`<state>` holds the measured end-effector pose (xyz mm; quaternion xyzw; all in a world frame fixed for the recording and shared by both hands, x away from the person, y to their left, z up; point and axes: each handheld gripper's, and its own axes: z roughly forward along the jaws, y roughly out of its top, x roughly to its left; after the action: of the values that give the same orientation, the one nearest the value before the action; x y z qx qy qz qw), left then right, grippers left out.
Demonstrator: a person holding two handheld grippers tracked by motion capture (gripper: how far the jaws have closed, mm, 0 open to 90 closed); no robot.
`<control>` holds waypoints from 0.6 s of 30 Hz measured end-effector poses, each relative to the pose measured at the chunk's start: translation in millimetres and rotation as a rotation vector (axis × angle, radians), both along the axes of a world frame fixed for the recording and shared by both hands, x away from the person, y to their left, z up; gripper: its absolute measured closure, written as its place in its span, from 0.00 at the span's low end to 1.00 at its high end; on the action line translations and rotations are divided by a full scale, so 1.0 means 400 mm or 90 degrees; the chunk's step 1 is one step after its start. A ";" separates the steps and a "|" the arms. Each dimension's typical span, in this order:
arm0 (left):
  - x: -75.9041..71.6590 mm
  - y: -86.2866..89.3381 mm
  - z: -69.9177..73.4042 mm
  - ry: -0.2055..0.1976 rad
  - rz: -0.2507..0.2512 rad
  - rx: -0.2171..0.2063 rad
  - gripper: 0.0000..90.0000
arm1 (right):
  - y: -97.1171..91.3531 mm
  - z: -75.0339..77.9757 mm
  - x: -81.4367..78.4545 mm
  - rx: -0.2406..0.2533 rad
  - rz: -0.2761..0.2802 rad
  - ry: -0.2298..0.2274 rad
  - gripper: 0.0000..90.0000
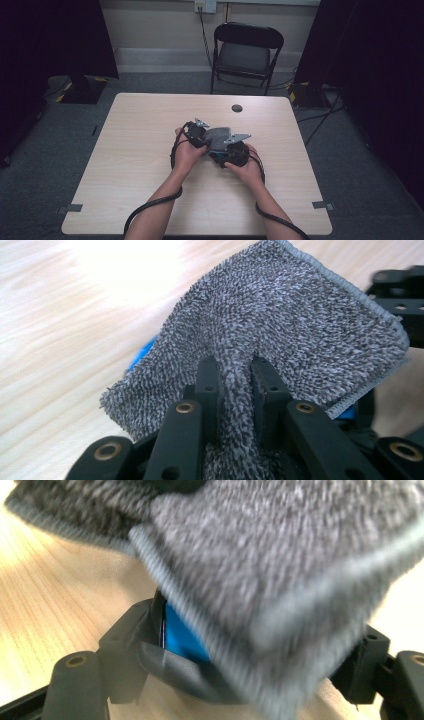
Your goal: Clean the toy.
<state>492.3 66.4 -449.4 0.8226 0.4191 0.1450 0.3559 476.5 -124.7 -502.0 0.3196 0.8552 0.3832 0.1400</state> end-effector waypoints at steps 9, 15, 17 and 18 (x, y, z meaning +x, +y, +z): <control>0.036 0.028 -0.002 0.010 0.045 0.010 0.85 | 0.000 0.000 0.000 0.000 0.001 0.000 0.26; 0.052 0.035 -0.005 0.010 0.063 0.025 0.85 | 0.000 0.000 0.000 0.000 0.000 0.000 0.26; 0.057 0.036 -0.007 0.012 0.069 0.024 0.85 | 0.000 0.000 0.000 0.000 0.000 0.000 0.26; 0.060 0.037 -0.007 0.012 0.070 0.026 0.85 | 0.000 0.000 0.000 0.000 0.000 0.000 0.26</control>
<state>516.2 81.3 -452.2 0.8069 0.4639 0.1649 0.3265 476.6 -124.8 -502.0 0.3193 0.8554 0.3830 0.1401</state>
